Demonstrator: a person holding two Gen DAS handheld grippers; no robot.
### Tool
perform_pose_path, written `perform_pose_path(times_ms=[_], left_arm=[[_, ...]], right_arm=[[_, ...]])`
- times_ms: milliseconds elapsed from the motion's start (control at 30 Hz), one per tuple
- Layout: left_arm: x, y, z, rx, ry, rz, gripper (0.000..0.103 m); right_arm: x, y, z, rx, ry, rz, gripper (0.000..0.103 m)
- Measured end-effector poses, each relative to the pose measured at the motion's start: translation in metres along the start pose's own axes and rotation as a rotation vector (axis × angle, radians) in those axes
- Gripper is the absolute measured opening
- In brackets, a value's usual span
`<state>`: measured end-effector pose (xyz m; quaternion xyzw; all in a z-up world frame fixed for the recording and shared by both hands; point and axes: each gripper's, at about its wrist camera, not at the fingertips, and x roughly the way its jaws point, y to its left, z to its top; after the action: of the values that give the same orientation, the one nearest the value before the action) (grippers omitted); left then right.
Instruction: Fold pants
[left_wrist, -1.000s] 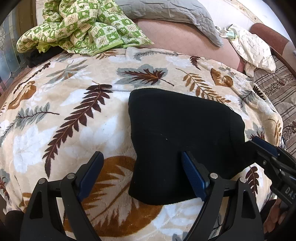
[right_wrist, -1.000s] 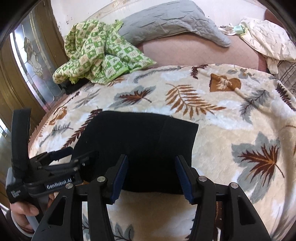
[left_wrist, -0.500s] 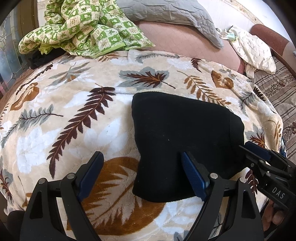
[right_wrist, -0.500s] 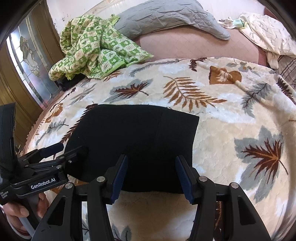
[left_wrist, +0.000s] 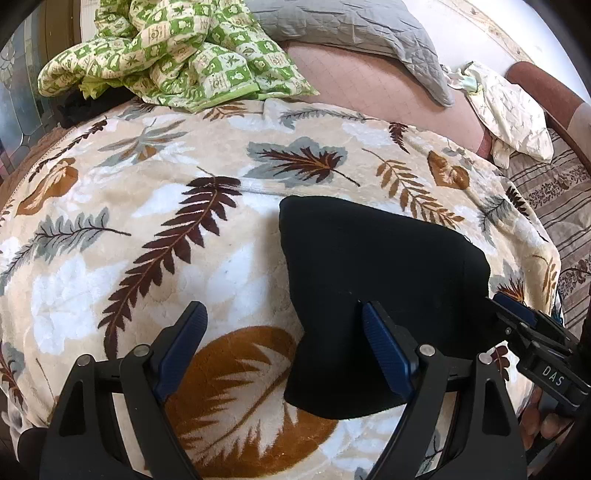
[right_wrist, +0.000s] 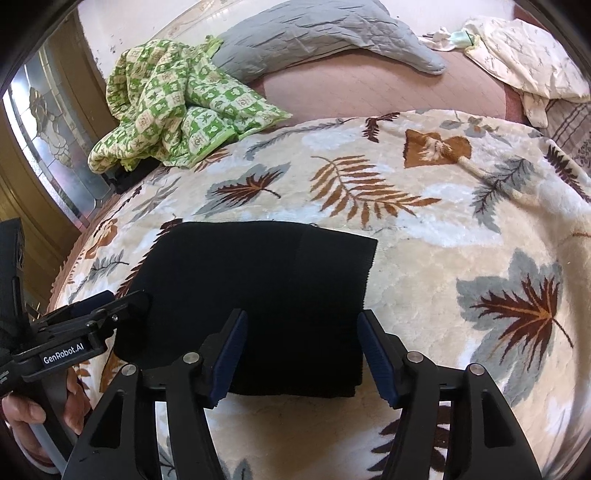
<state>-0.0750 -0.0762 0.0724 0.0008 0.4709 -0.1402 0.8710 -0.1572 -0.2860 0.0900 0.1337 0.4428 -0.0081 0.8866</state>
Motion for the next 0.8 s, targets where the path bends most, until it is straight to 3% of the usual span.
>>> perform_pose_path(times_ms=[333, 800], left_arm=[[0.002, 0.000, 0.003, 0.003, 0.002, 0.000, 0.086], [-0.019, -0.006, 0.000, 0.032, -0.083, 0.052, 0.086]], right_arm=[[-0.002, -0.001, 0.005, 0.010, -0.014, -0.002, 0.068], [-0.016, 0.014, 0.004, -0.013, -0.053, -0.001, 0.071]])
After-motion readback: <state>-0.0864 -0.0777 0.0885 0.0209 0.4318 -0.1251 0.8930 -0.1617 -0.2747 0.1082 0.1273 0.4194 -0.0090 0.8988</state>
